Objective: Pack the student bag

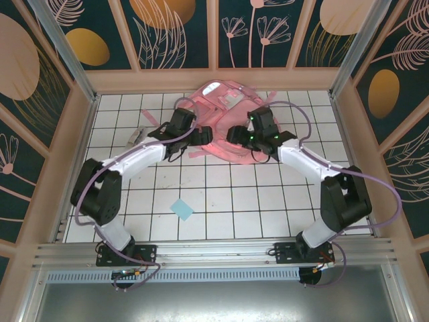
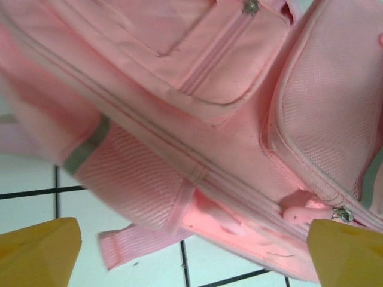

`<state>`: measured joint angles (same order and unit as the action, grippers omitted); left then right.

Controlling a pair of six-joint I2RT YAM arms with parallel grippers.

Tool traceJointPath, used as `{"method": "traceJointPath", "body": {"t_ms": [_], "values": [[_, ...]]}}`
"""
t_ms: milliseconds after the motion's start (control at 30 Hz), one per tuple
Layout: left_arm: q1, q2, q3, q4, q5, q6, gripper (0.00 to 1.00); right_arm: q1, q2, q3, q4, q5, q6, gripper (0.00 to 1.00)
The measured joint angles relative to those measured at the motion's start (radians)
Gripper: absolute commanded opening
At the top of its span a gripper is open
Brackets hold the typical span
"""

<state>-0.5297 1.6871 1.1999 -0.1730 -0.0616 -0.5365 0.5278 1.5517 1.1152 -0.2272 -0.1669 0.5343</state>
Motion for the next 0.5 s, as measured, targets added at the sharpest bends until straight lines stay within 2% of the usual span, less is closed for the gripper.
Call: {"method": "traceJointPath", "body": {"t_ms": [133, 267, 333, 500], "values": [[0.088, -0.068, -0.054, 0.04, -0.001, -0.042, 0.99, 0.151, -0.027, 0.0, -0.061, 0.051, -0.043, 0.7], [0.205, -0.084, -0.119, 0.084, 0.024, -0.084, 0.99, 0.348, -0.001, 0.003, -0.097, 0.085, -0.089, 0.71], [0.257, -0.084, -0.151, 0.094, 0.039, -0.098, 0.99, 0.439, 0.046, 0.026, -0.119, 0.103, -0.115, 0.71], [0.346, -0.129, -0.229, 0.1, 0.078, -0.121, 0.99, 0.592, 0.206, 0.123, -0.154, 0.125, -0.182, 0.74]]}}
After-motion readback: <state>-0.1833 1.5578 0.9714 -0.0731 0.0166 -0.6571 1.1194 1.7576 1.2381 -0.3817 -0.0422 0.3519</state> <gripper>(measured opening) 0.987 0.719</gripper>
